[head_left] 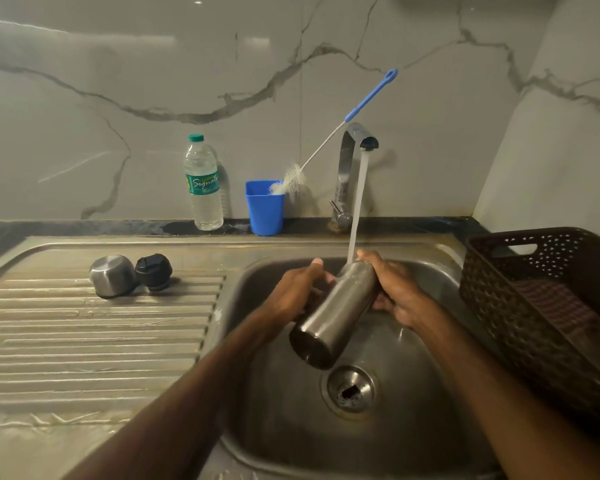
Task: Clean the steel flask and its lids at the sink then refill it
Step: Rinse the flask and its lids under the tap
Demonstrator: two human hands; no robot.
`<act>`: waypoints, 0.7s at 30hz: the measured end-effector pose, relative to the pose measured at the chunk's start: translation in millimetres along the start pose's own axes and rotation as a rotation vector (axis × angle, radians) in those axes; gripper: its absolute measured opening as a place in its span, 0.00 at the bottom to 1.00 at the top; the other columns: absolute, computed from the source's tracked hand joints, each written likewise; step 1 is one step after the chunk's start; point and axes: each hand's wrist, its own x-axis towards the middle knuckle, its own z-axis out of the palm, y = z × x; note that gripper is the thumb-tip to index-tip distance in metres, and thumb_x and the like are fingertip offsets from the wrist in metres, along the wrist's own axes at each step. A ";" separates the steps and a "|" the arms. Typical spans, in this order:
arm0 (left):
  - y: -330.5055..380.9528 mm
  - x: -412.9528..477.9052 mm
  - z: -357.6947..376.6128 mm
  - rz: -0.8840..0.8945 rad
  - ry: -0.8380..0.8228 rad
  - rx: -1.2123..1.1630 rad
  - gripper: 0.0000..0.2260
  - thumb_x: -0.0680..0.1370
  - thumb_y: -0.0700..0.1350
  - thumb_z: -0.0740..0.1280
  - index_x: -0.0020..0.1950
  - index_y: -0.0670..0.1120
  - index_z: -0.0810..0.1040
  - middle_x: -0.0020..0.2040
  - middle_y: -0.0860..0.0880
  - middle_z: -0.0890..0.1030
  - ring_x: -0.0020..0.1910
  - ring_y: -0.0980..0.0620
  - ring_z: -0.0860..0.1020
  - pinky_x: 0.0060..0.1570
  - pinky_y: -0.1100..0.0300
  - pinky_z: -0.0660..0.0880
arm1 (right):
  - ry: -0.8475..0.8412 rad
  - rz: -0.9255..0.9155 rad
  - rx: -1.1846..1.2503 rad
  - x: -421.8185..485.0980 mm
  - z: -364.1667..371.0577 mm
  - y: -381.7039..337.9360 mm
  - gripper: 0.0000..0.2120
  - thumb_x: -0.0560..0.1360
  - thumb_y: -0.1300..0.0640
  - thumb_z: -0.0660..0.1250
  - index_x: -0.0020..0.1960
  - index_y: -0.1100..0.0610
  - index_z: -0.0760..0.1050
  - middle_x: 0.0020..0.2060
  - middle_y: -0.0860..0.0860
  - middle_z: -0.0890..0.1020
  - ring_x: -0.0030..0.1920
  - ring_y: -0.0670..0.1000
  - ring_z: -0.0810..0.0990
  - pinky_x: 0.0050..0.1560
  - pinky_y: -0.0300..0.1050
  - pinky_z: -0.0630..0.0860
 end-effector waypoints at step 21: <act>86.0 121.7 -2.5 0.353 0.500 0.383 0.09 0.79 0.34 0.69 0.41 0.41 0.87 0.37 0.48 0.85 0.36 0.54 0.82 0.38 0.64 0.81 | -0.230 0.184 0.205 27.1 -3.1 12.1 0.41 0.60 0.42 0.83 0.67 0.60 0.76 0.61 0.63 0.82 0.60 0.63 0.83 0.59 0.63 0.82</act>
